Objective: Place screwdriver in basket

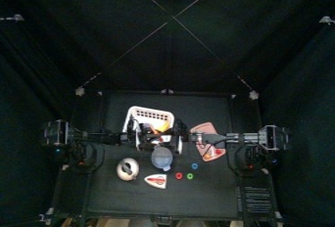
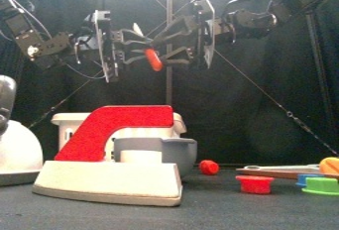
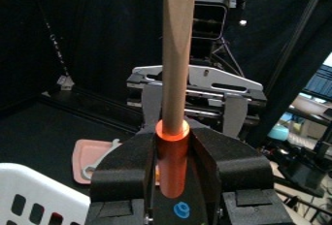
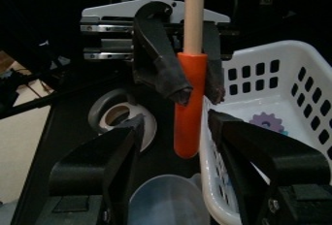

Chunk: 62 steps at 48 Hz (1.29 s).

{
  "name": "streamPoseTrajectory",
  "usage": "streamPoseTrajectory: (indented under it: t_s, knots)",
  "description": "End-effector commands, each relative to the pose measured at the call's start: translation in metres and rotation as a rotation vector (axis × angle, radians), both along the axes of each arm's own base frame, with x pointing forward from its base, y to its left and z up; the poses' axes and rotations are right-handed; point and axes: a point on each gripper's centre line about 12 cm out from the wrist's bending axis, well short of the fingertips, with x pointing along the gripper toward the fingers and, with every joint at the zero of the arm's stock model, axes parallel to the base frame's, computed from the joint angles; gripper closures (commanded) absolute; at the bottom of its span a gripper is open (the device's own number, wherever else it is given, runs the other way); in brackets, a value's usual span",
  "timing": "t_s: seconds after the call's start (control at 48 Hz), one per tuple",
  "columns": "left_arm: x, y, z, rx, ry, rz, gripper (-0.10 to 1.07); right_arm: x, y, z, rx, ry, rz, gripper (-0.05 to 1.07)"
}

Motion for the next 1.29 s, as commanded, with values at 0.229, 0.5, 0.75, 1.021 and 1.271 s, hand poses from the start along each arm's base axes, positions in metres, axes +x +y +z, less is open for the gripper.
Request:
streamPoseTrajectory:
  t_s: [0.229,0.5,0.75,1.021,1.271]
  knots:
    - [-0.027,0.004,0.019,-0.090,0.168,0.058,0.51,-0.023,0.010,0.003,0.030,-0.015,0.004,0.14]
    - [-0.045,0.022,0.032,-0.313,0.374,0.149,0.51,-0.032,0.026,-0.025,0.028,0.060,0.047,0.14]
    - [-0.055,0.051,0.028,-0.407,0.522,0.238,0.51,-0.029,0.029,-0.041,0.022,0.108,0.063,0.14]
    - [-0.063,0.076,0.014,-0.577,0.664,0.314,0.51,-0.022,0.034,-0.044,-0.005,0.120,0.091,0.14]
    - [-0.053,0.087,-0.009,-0.664,0.877,0.309,0.51,-0.021,0.035,-0.045,-0.028,0.127,0.106,0.14]
